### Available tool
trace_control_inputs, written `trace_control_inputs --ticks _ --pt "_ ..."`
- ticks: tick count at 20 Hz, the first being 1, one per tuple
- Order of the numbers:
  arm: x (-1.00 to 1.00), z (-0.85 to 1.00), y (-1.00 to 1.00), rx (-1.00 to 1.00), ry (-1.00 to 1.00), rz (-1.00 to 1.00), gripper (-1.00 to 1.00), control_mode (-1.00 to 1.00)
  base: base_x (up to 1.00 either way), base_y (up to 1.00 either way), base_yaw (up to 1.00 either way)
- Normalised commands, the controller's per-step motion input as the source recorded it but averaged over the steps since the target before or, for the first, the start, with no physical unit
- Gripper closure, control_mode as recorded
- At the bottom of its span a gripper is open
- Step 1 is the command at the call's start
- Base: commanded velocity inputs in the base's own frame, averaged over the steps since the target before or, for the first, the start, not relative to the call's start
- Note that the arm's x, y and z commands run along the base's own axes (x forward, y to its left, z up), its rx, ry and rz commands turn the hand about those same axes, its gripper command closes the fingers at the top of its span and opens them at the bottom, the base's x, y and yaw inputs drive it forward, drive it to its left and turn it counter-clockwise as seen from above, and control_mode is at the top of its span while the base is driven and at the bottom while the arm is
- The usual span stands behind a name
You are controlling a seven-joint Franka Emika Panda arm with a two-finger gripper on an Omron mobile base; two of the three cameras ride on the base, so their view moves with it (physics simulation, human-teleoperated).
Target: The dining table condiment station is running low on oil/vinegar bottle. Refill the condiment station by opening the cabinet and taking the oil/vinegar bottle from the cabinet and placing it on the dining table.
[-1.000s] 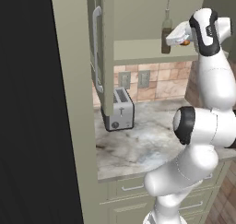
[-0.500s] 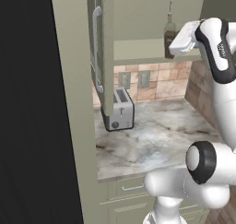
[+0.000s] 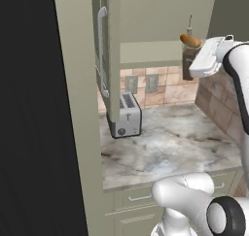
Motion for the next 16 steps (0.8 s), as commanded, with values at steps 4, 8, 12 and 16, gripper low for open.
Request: trace_control_inputs --ticks 4,8,12,16 --pt "-1.0 -0.32 0.21 0.04 0.05 0.0 1.0 -1.0 0.0 0.0 0.0" --pt "-1.0 -0.35 0.22 0.1 0.03 0.0 1.0 -1.0 0.0 0.0 0.0" --pt "-1.0 -0.22 0.21 0.14 0.05 0.0 1.0 -1.0 0.0 0.0 0.0" --pt "-0.96 -0.18 0.24 0.15 0.04 0.0 1.0 -1.0 0.0 0.0 0.0"
